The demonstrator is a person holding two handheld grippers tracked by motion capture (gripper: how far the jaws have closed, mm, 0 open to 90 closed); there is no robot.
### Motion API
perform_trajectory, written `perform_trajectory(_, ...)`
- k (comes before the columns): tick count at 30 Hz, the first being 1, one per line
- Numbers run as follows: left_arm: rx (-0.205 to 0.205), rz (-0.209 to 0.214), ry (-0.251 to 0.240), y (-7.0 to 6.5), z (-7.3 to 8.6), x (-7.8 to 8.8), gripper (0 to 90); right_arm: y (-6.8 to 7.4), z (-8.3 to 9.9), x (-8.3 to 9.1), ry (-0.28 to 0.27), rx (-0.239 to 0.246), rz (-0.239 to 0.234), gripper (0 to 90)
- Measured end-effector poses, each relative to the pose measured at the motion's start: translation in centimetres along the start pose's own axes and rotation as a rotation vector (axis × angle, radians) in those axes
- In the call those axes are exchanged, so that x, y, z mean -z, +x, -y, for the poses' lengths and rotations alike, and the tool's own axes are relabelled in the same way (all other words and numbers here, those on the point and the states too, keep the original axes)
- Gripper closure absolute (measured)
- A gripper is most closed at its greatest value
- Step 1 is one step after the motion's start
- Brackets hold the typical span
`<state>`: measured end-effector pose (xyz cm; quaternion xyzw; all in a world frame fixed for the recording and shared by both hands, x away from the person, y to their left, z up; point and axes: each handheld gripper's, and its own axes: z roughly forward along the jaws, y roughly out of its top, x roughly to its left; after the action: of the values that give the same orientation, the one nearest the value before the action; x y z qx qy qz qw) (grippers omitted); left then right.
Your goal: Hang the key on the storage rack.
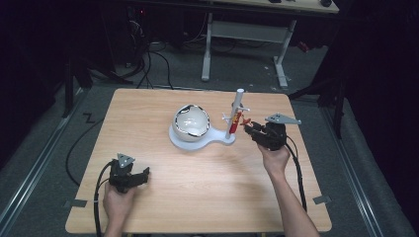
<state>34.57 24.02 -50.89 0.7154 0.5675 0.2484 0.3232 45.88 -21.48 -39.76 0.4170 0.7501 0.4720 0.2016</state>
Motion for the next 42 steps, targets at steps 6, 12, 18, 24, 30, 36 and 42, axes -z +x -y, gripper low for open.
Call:
perform_trajectory(6, 0.000, 0.000, 0.000, 0.0, 0.0, 0.0, 21.7, 0.1, 0.1, -0.5, 0.010, -0.002, -0.007, 66.3)
perform_trajectory(12, 0.000, 0.000, 0.000, 0.0, 0.0, 0.0, 21.6, 0.2, 0.2, -1.1, 0.016, -0.010, -0.011, 66.3)
perform_trajectory(18, 0.000, 0.000, 0.000, 0.0, 0.0, 0.0, 21.7, 0.3, 0.2, -1.6, 0.014, -0.015, -0.018, 66.2)
perform_trajectory(24, 0.000, 0.000, -0.001, 0.0, 0.0, 0.0, 21.6, 0.3, 0.2, -1.9, 0.019, -0.021, -0.019, 65.8)
perform_trajectory(30, 0.000, 0.000, 0.000, 0.0, 0.0, 0.0, 21.6, 0.2, 0.3, -2.2, 0.028, -0.022, -0.025, 66.0)
perform_trajectory(36, 0.000, -0.001, 0.000, 0.0, 0.0, 0.0, 21.7, 0.1, 0.3, -2.2, 0.038, -0.031, -0.018, 64.3)
perform_trajectory(42, 0.000, 0.000, 0.000, 0.0, 0.0, 0.0, 21.7, -0.1, 0.3, -2.0, 0.036, -0.023, -0.008, 59.4)
